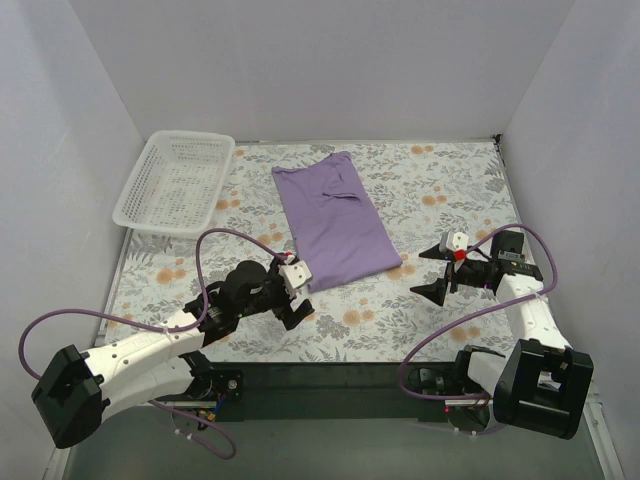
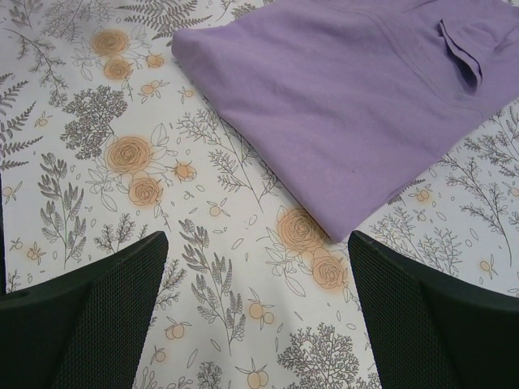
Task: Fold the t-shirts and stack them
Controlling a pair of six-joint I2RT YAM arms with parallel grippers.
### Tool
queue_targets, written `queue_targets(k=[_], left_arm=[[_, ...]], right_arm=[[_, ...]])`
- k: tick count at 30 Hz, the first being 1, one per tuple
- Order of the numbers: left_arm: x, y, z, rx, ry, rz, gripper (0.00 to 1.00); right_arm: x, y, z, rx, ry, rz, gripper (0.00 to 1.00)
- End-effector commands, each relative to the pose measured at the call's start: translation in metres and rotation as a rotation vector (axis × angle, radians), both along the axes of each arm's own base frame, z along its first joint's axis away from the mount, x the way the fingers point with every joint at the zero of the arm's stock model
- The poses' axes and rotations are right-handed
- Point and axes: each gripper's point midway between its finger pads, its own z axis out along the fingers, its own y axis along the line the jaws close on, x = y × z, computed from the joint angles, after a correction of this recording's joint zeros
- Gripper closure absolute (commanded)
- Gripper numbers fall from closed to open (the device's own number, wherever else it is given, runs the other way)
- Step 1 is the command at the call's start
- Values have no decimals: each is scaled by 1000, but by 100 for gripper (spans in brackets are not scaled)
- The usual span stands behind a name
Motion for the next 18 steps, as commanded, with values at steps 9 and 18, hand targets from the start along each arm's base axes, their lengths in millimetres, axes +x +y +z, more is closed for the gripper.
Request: queue_targets(k=[9,18], left_arm=[[-4,-2,-2,3,-10,-29,12],[-5,-3,-1,0,-10,-32,12]], right_arm=[[-3,2,3,23,-18,13,2],[-3,2,3,22,-20,14,2]])
